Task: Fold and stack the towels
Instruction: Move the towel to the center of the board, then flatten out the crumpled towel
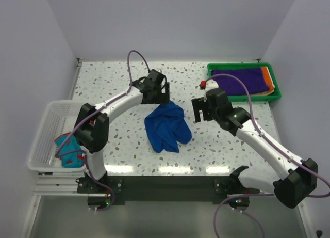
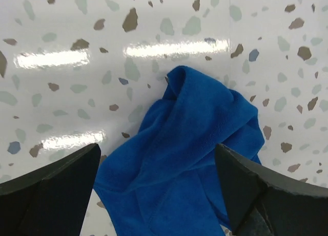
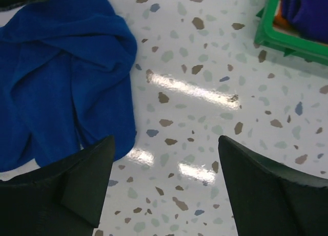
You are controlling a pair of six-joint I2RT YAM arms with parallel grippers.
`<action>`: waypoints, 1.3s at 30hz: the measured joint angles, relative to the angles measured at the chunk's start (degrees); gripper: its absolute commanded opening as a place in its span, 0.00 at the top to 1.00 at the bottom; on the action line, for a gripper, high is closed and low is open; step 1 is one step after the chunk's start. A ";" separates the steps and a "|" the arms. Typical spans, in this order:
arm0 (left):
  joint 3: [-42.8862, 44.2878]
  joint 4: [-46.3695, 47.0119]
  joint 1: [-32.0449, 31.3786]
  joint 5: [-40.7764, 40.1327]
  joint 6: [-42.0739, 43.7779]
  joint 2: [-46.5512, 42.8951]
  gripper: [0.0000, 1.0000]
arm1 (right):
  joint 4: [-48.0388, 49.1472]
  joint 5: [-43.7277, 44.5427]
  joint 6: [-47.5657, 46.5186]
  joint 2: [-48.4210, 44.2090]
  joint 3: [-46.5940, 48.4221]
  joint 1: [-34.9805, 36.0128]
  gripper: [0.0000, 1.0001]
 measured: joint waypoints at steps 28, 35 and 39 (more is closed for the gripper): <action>-46.31 9.01 -13.86 -0.02 -20.46 -31.87 0.26 | 7.19 -11.28 4.17 24.41 -5.97 23.37 0.53; -46.31 10.62 -14.86 0.83 -22.32 -31.54 0.40 | 7.67 -9.57 4.92 24.87 -5.97 23.74 0.79; -46.58 11.15 -15.69 1.09 -23.34 -31.58 0.52 | 7.76 -8.74 5.55 24.52 -5.97 23.74 0.86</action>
